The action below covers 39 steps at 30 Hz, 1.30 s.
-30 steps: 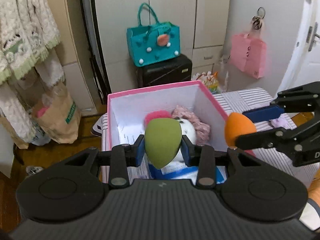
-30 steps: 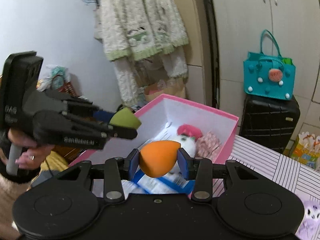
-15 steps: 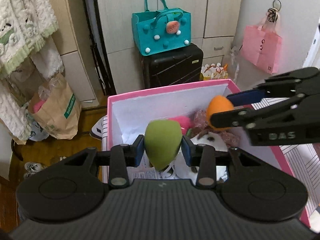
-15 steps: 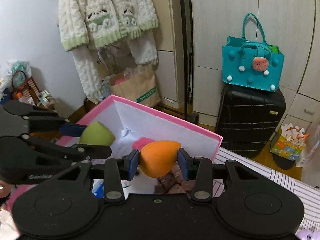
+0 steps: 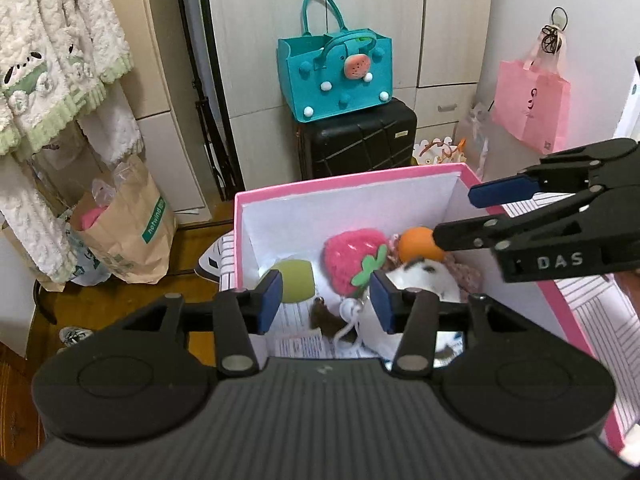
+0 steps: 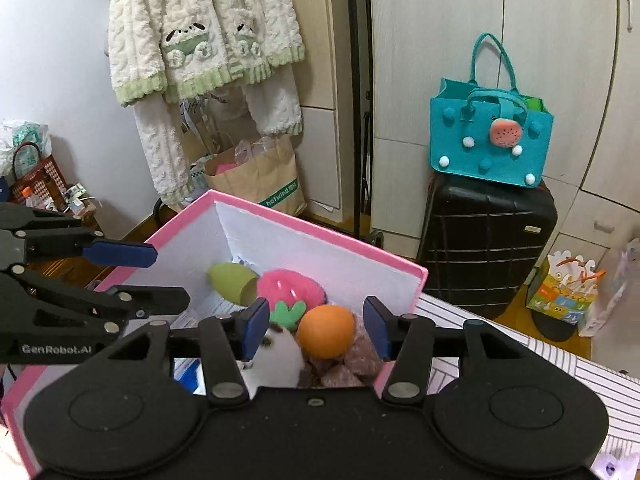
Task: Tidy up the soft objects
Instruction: 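Lower both sponges into the box and open both tools, then withdraw both open tools from the box toward the lilac plush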
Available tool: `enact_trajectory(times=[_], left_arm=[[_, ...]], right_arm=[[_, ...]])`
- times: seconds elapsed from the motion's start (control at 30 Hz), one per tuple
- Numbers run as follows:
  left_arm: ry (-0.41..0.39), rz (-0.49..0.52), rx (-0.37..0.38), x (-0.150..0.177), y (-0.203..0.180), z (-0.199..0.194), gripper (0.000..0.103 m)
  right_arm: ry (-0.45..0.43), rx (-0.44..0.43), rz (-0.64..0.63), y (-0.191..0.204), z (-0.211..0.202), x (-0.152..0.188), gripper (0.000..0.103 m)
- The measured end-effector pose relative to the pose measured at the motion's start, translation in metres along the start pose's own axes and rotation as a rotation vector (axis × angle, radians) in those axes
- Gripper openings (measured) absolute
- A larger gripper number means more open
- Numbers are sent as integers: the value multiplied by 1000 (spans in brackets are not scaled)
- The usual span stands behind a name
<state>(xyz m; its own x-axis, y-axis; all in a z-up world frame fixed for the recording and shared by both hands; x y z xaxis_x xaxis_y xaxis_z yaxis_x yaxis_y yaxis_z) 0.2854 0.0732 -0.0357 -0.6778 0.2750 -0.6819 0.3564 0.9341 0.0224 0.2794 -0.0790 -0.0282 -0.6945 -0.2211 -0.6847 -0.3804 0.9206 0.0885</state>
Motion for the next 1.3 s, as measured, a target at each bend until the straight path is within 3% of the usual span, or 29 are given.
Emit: enact_trajectory(times=[1.0, 1.3], left_arm=[[-38, 104, 65, 40, -53, -147, 70], [9, 139, 125, 59, -77, -174, 71]], right_arm=[[-55, -145, -85, 48, -161, 71, 63], [-60, -173, -119, 59, -192, 93, 64]])
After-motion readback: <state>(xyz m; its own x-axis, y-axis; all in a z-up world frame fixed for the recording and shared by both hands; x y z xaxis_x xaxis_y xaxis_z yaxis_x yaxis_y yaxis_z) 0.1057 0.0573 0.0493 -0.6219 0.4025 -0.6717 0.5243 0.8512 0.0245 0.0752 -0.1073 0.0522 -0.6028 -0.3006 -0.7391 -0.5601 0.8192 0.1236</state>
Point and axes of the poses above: each gripper's, at about its wrist camera, not at the fingertips, and z roughly the way its jaws point, y to its left, x to its underside, the point moved 3 cm from there along z, roughly the way its jaws point, and after that the axes turned 2 degrees about y, right-handed, at the moved point
